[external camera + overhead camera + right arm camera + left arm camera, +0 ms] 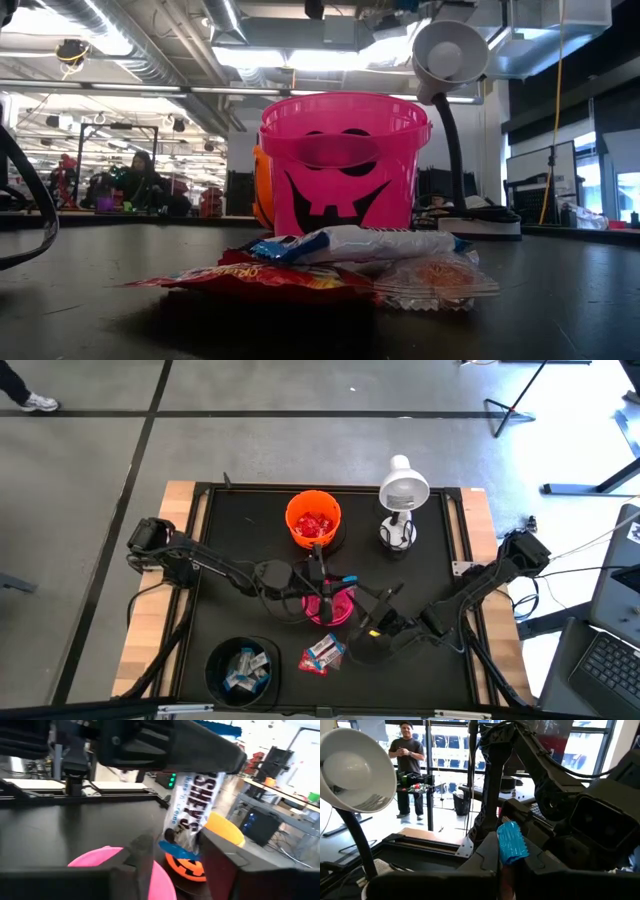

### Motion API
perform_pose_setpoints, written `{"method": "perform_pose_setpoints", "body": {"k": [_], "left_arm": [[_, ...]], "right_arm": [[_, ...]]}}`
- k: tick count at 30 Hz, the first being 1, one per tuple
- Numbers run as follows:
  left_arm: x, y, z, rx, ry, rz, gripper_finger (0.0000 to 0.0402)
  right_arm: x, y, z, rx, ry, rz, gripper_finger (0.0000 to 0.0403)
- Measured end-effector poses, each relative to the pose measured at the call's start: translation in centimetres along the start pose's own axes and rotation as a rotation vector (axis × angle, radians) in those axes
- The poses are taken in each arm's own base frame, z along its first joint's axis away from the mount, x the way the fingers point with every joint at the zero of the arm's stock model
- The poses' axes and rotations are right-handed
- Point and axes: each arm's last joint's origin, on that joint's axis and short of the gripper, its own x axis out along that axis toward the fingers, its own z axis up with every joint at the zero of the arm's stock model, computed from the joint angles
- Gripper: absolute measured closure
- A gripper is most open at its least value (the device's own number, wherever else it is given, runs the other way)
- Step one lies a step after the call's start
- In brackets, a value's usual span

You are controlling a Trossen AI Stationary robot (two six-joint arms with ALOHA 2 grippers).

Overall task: Sort candy
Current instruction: Put the white chocolate into the black bucket

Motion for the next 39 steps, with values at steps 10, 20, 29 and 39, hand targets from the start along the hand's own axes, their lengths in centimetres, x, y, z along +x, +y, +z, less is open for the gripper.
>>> {"method": "perform_pose_setpoints", "body": {"k": [10, 20, 29, 39], "left_arm": [[-5.3, -0.5, 4.7, 0.153, 0.149, -0.052, 0.039], [-17.6, -2.0, 8.8, 0.134, 0.405, -0.331, 0.0383], [-21.5, -4.7, 6.3, 0.047, 0.672, -0.413, 0.0382], [-21.0, -7.3, 3.2, -0.019, 0.879, -0.5, 0.0355]], "right_arm": [[-4.3, 1.1, 4.0, -0.07, -0.063, 0.01, 0.0137], [-9.9, 1.3, 6.3, -0.081, -0.098, 0.01, 0.0125], [-9.9, 1.4, 6.3, -0.073, -0.098, 0.01, 0.0125], [-9.9, 1.4, 6.3, -0.069, -0.098, 0.011, 0.0125]]}}
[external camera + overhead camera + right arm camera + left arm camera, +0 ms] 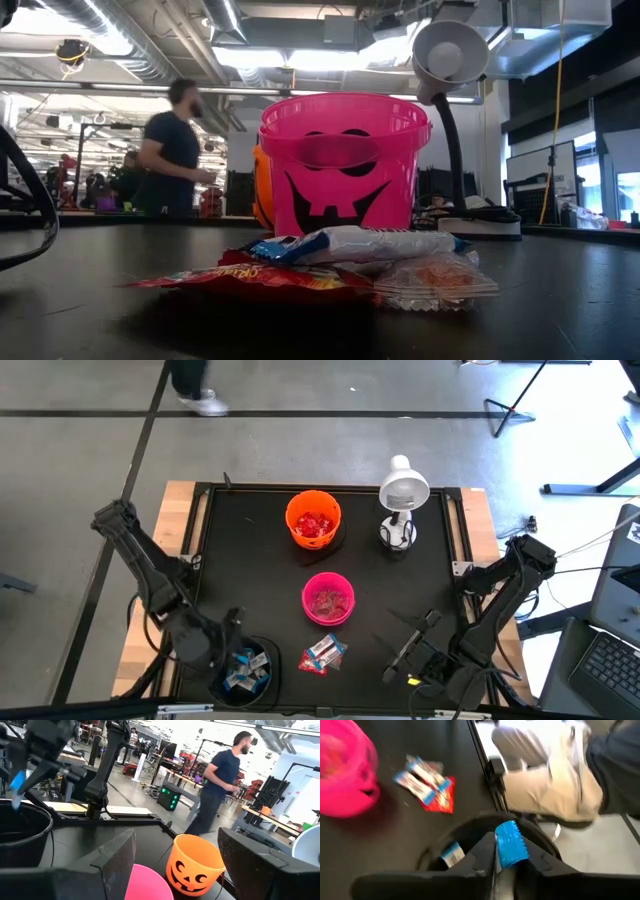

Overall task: Sort candy
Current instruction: Put the white chocolate into the black bucket

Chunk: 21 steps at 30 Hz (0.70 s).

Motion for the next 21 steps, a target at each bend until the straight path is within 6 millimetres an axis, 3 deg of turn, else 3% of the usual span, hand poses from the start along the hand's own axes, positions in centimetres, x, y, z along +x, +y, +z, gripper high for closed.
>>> {"method": "perform_pose_setpoints", "body": {"k": [5, 10, 16, 21], "left_arm": [[1.8, -0.3, -0.5, -0.003, 0.07, -0.005, 0.0284], [1.8, -0.1, -0.1, -0.02, 0.064, -0.03, 0.0227], [0.7, 0.4, 1.6, 0.122, -0.111, -0.003, 0.0217], [0.4, 1.3, 3.3, 0.287, -0.251, 0.07, 0.0218]], "right_arm": [[0.0, 0.0, 0.0, 0.007, -0.002, 0.013, 0.0125], [0.0, 0.3, 0.1, 0.008, -0.019, 0.106, 0.0125], [0.1, 1.1, -0.2, 0.023, -0.045, 0.378, 0.0125], [0.8, 1.6, -1.4, 0.041, 0.032, 0.548, 0.0125]]}}
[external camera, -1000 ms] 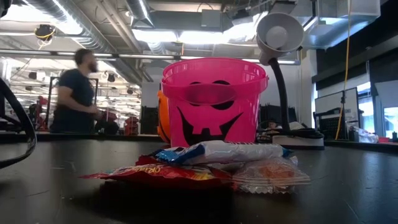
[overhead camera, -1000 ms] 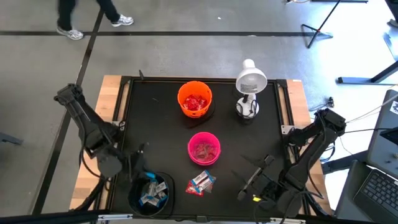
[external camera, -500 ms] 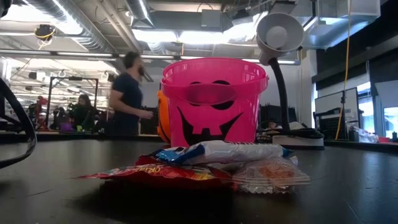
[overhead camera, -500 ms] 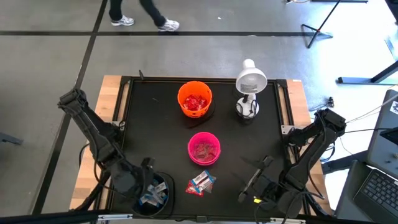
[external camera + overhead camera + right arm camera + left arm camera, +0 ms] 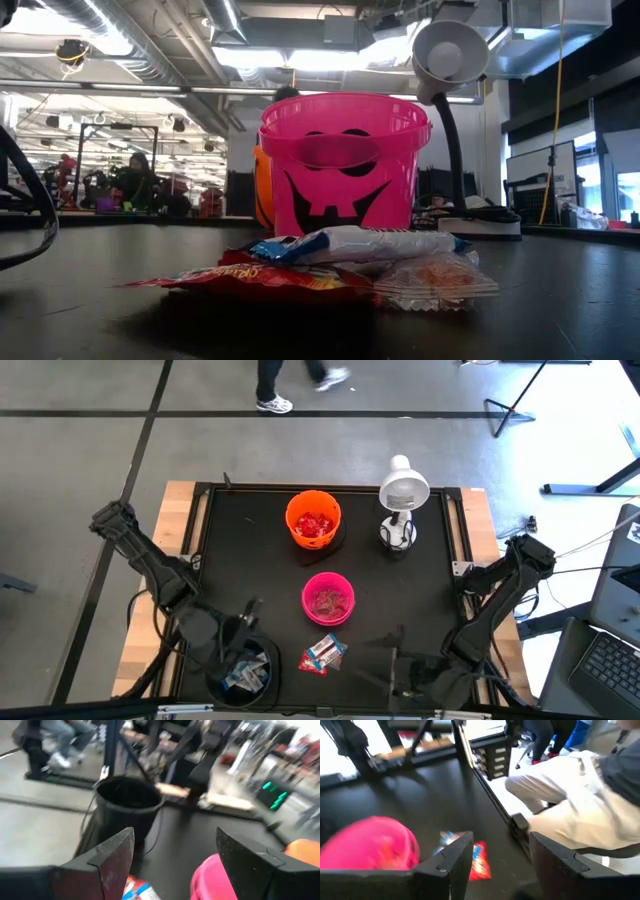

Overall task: Sort candy
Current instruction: Put the white chocolate into the black bucket

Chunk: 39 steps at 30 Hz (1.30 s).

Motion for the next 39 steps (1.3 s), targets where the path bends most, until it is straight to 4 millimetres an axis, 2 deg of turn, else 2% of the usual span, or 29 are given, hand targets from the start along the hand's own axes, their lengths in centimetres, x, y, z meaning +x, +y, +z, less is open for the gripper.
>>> {"method": "perform_pose_setpoints", "body": {"k": [5, 9, 13, 39], "left_arm": [[0.5, 1.9, 0.5, 0.113, -0.019, 0.052, 0.0218], [0.9, 3.9, 0.7, 0.086, -0.014, 0.139, 0.0219], [1.1, 5.0, 0.8, 0.091, -0.005, 0.132, 0.0219], [-1.2, 6.7, 1.7, 0.228, -0.065, 0.166, 0.0219]], "right_arm": [[1.3, -0.8, -1.1, 0.087, 0.108, 0.084, 0.0125], [1.9, -1.2, -1.8, 0.124, 0.175, 0.121, 0.0125], [1.9, -1.4, -2.2, 0.137, 0.217, 0.114, 0.0125], [1.7, -1.7, -2.9, 0.253, 0.271, 0.054, 0.0125]]}}
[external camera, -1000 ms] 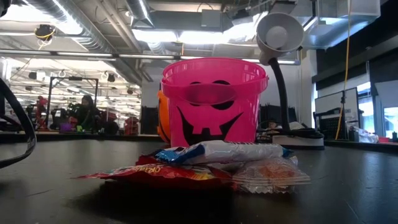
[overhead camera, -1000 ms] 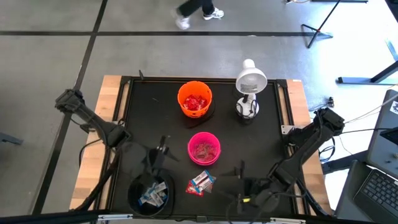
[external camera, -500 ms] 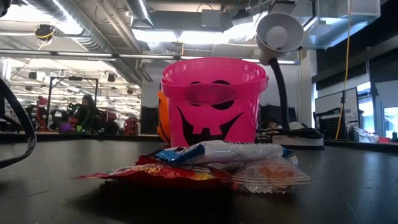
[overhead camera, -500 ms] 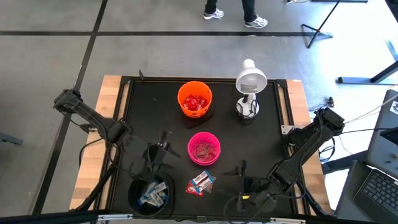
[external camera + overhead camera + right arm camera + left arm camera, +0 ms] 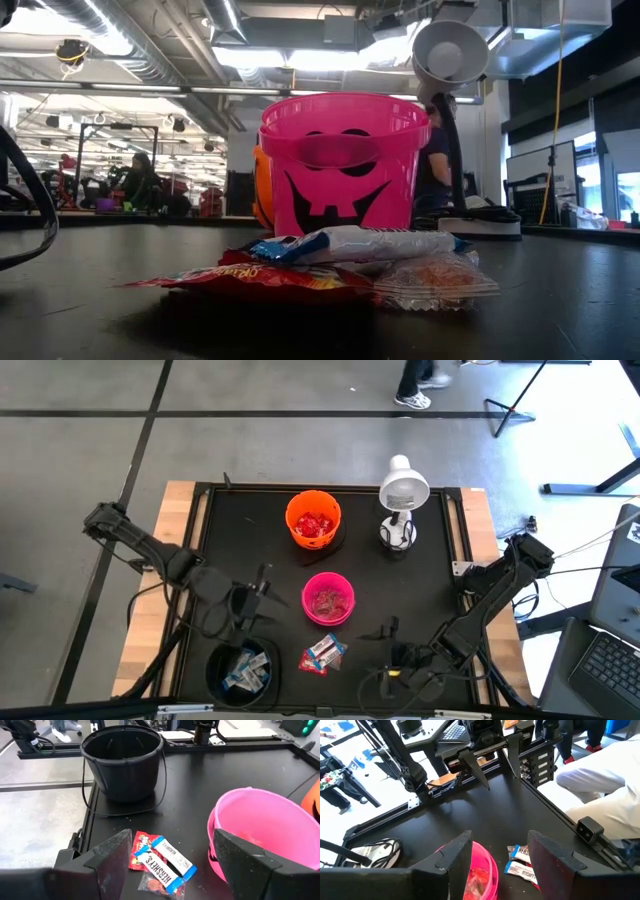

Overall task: Sort candy
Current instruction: Put the white chocolate into the black bucket

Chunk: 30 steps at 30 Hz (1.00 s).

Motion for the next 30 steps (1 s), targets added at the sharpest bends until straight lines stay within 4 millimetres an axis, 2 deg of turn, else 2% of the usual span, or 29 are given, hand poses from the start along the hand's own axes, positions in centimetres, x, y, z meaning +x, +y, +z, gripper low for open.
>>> {"method": "perform_pose_setpoints", "body": {"k": [14, 22, 30], "left_arm": [[0.2, 1.3, -0.2, -0.001, 0.004, 0.01, 0.0219], [0.2, 1.3, -0.3, 0.005, 0.012, 0.011, 0.0219], [-1.6, 1.7, -0.2, -0.028, 0.003, 0.016, 0.0219]], "right_arm": [[0.0, -0.3, -0.5, 0.055, 0.036, -0.024, 0.0125], [0.0, -0.3, -0.4, 0.056, 0.035, -0.024, 0.0125], [0.0, -0.3, -0.5, 0.058, 0.037, -0.018, 0.0125]]}}
